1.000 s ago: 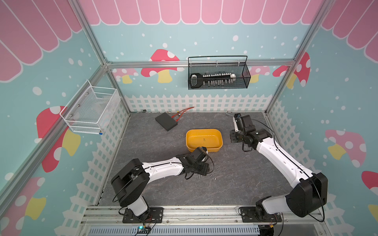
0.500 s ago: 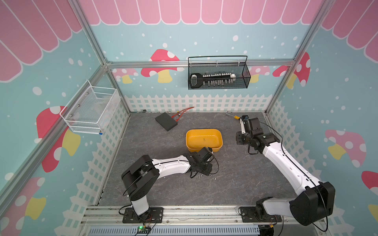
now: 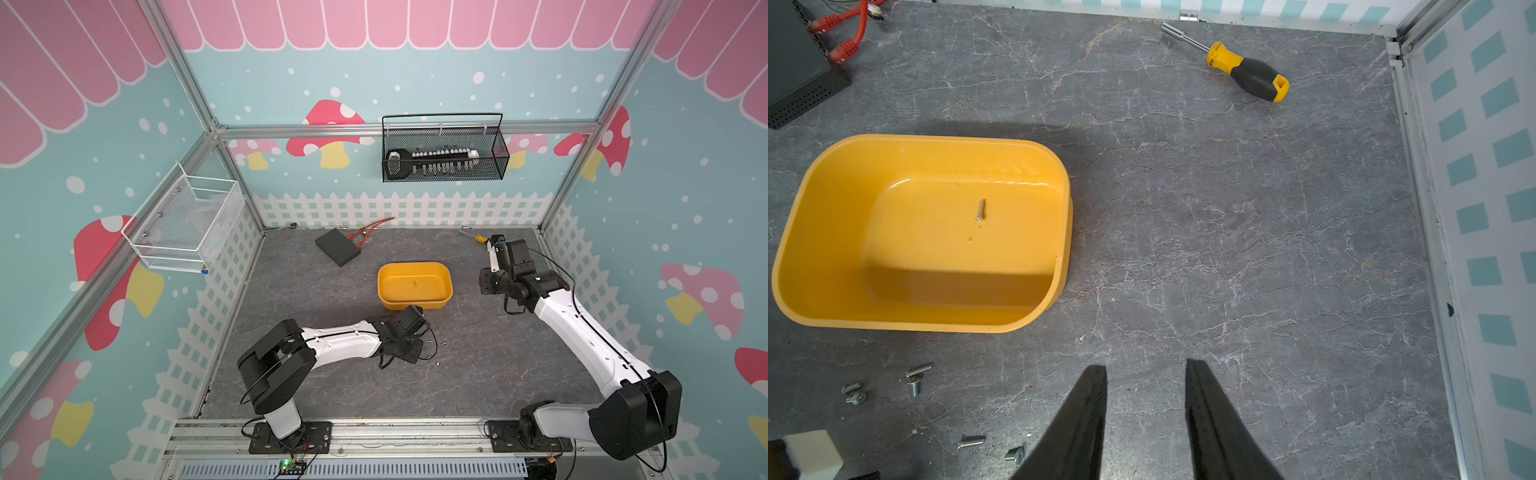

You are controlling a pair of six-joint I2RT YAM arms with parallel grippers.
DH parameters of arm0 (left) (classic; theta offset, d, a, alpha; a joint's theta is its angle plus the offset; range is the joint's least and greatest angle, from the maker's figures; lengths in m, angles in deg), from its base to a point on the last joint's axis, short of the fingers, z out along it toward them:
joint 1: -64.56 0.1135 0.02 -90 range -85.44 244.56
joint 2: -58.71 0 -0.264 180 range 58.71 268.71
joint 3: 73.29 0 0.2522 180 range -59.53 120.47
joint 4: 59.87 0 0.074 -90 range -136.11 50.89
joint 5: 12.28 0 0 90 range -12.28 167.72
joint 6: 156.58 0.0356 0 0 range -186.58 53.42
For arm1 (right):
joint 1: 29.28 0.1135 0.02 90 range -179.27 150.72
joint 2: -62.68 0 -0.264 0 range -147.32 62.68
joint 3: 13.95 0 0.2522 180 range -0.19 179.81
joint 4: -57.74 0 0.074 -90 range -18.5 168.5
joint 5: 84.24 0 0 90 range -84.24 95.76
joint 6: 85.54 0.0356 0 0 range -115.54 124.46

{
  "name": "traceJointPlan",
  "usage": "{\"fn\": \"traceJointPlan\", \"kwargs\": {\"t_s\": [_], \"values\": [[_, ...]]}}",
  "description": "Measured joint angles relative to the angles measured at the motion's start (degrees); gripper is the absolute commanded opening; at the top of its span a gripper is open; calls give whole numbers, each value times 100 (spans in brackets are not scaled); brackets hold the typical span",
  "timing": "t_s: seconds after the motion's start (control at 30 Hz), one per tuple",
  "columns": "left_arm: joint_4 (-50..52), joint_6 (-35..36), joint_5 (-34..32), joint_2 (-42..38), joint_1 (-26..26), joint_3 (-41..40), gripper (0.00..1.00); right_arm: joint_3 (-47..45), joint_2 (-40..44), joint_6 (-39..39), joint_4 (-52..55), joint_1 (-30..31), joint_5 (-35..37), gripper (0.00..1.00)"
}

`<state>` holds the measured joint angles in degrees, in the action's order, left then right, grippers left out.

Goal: Put the screws on the desktop into the storage box
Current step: Pick up the screw from the center of the board.

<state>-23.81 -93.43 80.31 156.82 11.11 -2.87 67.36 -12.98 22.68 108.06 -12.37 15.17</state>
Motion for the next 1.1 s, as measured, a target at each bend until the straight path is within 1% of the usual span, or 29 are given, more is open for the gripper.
{"fn": "traceJointPlan", "kwargs": {"t_s": [0.27, 0.4, 0.57, 0.97, 1.1], "values": [[7, 2, -31, 188, -94, 0, 39, 0, 0, 0, 2, 0, -4, 39], [13, -4, -52, 221, -120, -2, 37, 0, -2, 2, 0, 0, -4, 39], [4, -42, -114, 245, -151, 0, 30, -2, -2, 2, -2, 0, -4, 39], [-35, -109, -299, 295, -208, 4, 19, -55, -2, 2, -17, 0, -4, 39], [-72, -131, -323, 315, -219, 22, 12, -57, -2, 2, -17, 0, -4, 39]]}}
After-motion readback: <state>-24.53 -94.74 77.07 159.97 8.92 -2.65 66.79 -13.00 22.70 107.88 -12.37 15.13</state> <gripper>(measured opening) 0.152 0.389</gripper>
